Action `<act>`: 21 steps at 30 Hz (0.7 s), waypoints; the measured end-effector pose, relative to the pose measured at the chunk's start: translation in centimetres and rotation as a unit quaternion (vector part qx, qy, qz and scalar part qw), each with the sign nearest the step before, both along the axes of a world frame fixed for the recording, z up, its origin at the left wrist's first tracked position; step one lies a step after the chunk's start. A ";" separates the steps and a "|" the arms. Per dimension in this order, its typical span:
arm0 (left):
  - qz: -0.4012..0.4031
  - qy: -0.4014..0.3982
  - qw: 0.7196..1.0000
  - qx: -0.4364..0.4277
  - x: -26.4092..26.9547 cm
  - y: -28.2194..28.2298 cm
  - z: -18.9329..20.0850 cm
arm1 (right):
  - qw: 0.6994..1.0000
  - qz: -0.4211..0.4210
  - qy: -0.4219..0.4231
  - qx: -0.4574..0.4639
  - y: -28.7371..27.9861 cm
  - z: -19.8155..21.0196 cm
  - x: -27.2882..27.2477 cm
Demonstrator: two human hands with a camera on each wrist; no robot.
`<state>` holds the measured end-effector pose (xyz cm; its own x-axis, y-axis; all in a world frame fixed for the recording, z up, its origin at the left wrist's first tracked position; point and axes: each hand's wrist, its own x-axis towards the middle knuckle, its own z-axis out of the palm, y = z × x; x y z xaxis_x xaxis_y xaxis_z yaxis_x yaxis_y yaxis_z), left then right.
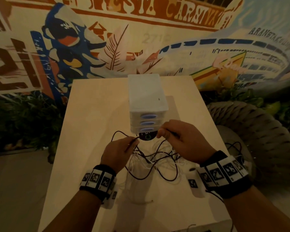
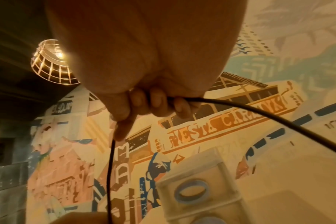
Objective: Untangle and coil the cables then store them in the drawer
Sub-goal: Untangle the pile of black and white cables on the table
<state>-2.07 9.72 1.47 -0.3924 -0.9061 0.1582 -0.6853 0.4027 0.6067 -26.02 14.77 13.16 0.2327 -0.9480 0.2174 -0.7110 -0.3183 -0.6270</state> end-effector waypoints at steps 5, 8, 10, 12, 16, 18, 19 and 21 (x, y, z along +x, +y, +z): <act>0.026 0.022 0.999 -0.006 1.0 0.3 0.9 | 0.990 -0.074 0.074 0.095 1.3 -2.6 -4.1; -0.005 0.041 0.999 -0.019 0.4 0.6 1.3 | 0.984 -0.101 0.099 0.109 2.1 -4.5 -5.1; -0.017 0.029 0.998 -0.045 -0.2 0.7 1.5 | 0.987 -0.105 0.084 0.090 2.4 -4.7 -4.3; -0.029 0.010 0.997 -0.070 -0.7 0.8 1.6 | 0.992 -0.076 0.063 0.083 2.3 -4.0 -2.1; -0.043 -0.008 0.996 -0.080 -1.2 0.9 1.7 | 0.982 -0.013 0.087 0.167 1.0 -2.7 3.1; -0.031 0.010 0.998 -0.059 -1.2 1.1 1.8 | 0.984 -0.019 0.104 0.142 0.6 -3.0 3.8; -0.022 0.023 0.999 -0.044 -1.1 1.3 1.8 | 0.987 -0.030 0.105 0.118 0.5 -3.0 3.6; -0.013 0.042 0.999 -0.015 -1.0 1.8 1.9 | 0.989 -0.033 0.119 0.085 0.4 -2.7 3.2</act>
